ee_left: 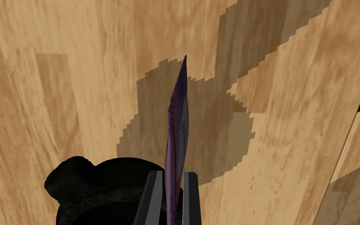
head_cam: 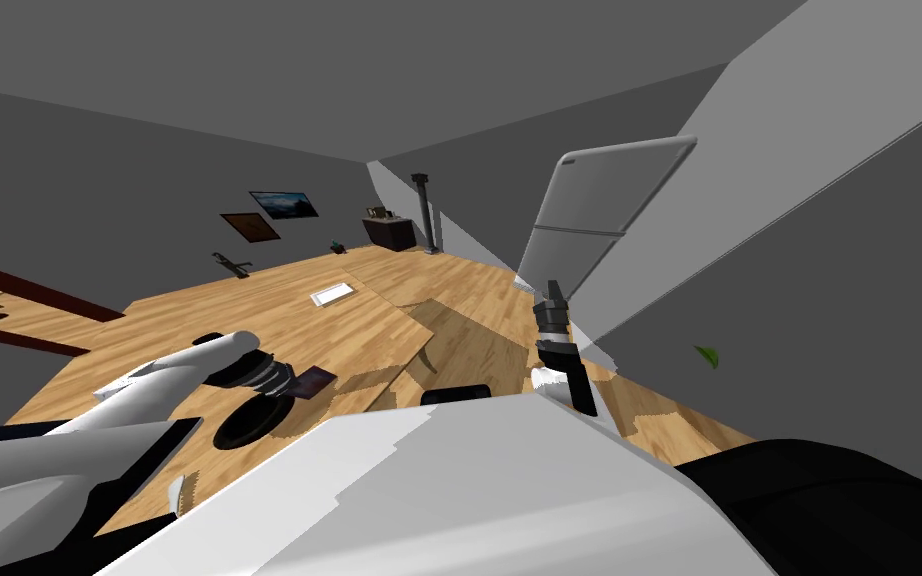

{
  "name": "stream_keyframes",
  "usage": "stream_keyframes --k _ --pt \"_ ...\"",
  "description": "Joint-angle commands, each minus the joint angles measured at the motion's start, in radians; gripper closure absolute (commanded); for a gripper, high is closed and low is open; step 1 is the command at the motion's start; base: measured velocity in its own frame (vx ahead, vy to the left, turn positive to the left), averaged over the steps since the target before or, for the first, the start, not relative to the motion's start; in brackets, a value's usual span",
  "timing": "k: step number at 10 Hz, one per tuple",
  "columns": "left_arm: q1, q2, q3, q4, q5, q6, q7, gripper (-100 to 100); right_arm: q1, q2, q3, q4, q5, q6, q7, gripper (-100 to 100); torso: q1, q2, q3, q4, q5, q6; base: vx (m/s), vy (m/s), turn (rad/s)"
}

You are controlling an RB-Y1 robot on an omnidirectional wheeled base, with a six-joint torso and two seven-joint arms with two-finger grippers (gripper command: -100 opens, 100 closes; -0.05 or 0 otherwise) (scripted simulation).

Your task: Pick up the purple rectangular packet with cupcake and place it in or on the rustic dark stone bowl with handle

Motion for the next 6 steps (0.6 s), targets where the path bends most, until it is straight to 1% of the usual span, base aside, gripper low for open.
stream_keyframes --k 1,2,3,4,5,6 --pt "-0.021 -0.001 -0.007 0.033 -0.002 -0.005 -0.017 100 0.000 0.000 0.000 0.000 0.000 0.000 0.000 0 0.000 0.000 0.000 0.000 0.000 0.000 -0.017 0.013 -0.003" --pt "-0.030 0.037 -0.015 0.022 0.019 0.029 -0.012 100 0.000 0.000 0.000 0.000 0.000 0.000 0.000 0 0.000 -0.001 0.000 0.000 0.000 -0.001 -0.040 0.014 -0.128" --pt "-0.033 0.048 -0.017 0.019 0.024 0.039 -0.011 100 0.000 0.000 0.000 0.000 0.000 0.000 0.000 0 0.000 0.000 0.000 0.000 -0.001 0.001 -0.054 0.032 -0.139" --pt "-0.033 0.048 -0.017 0.019 0.024 0.039 -0.011 100 0.000 0.000 0.000 0.000 0.000 0.000 0.000 0 0.000 0.001 0.001 0.000 0.000 0.000 -0.032 0.027 -0.017" --pt "-0.042 0.085 -0.025 0.010 0.043 0.071 -0.005 100 0.000 0.000 0.000 0.000 0.000 0.000 0.000 0 0.000 0.001 0.000 0.000 0.000 -0.001 -0.037 0.031 -0.091" --pt "-0.044 0.098 -0.027 0.007 0.050 0.083 -0.003 100 0.000 0.000 0.000 0.000 0.000 0.000 0.000 0 0.001 0.001 0.001 0.001 -0.001 0.001 -0.055 0.044 -0.140"
